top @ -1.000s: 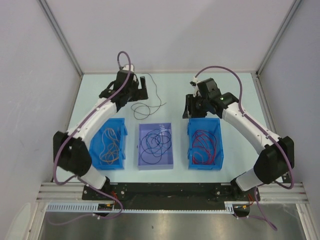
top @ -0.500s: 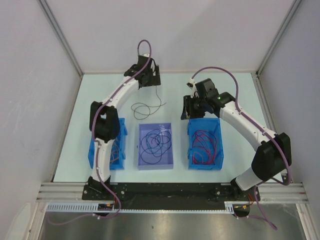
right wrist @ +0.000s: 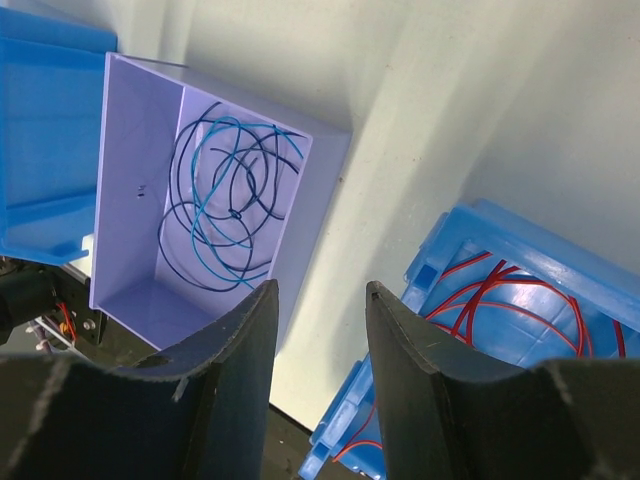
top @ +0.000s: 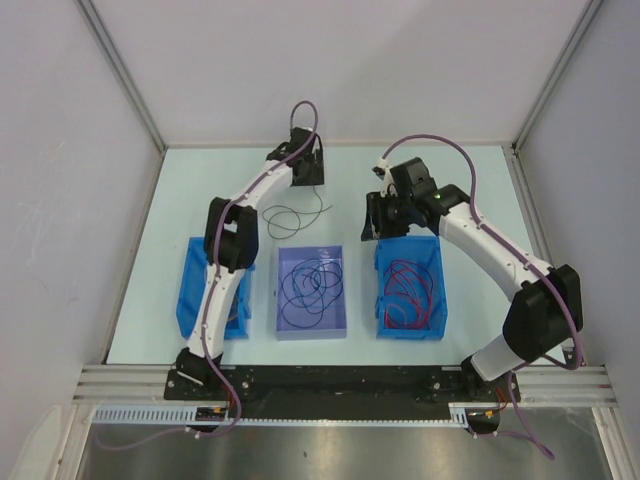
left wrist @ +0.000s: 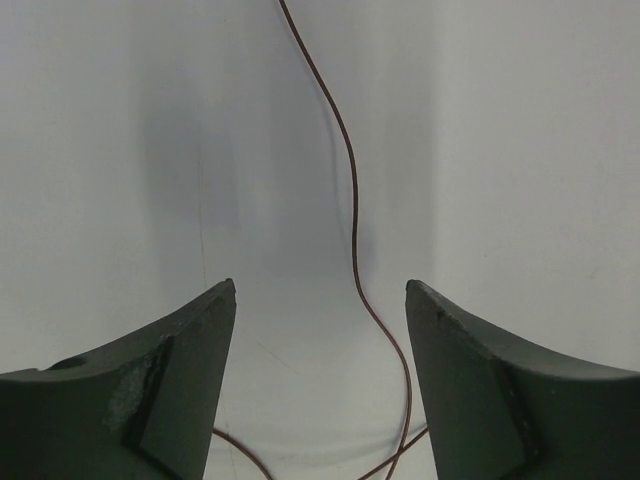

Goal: Untangle the cables

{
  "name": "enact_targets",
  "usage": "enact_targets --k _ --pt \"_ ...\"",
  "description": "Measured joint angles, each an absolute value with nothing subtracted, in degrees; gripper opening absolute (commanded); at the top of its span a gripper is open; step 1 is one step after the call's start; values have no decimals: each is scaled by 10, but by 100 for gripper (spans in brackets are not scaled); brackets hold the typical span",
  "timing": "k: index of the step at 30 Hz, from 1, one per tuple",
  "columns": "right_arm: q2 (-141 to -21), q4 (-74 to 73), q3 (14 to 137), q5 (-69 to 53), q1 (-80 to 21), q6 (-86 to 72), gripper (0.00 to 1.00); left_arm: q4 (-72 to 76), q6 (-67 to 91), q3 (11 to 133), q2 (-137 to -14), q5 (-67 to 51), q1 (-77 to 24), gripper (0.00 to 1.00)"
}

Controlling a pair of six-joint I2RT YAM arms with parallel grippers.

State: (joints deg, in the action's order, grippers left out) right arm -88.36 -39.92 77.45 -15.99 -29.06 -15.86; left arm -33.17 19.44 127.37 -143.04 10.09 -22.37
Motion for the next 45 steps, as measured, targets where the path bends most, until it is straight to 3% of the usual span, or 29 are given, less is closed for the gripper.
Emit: enact_targets --k 4,9,18,23,27,31,35,38,41,45 --pt "-886 -398 771 -162 -292 -158 44 -319 187 1288 -1445 97 -224 63" --pt "-891 -397 768 -164 -293 -158 43 -304 179 1292 -1456 92 -224 60" --pt "-900 -391 767 -166 -293 -158 41 -298 179 1327 -1486 83 -224 45" --pt "-903 -389 766 -166 -295 -158 41 -298 179 1343 -1491 81 -224 29" --pt "-903 -388 765 -166 -297 -159 41 -300 179 1345 -1491 77 -223 27" --pt "-903 -389 765 -165 -300 -159 41 -308 179 1351 -1496 68 -220 36" --pt "-903 -389 762 -163 -303 -160 40 -317 179 1366 -1508 57 -217 36" --pt "-903 -390 758 -161 -307 -160 40 -326 180 1369 -1512 53 -216 26" --pt "-903 -390 758 -159 -311 -163 40 -333 181 1376 -1516 50 -213 4" --pt "-903 -390 758 -159 -313 -164 40 -339 185 1385 -1519 43 -210 0"
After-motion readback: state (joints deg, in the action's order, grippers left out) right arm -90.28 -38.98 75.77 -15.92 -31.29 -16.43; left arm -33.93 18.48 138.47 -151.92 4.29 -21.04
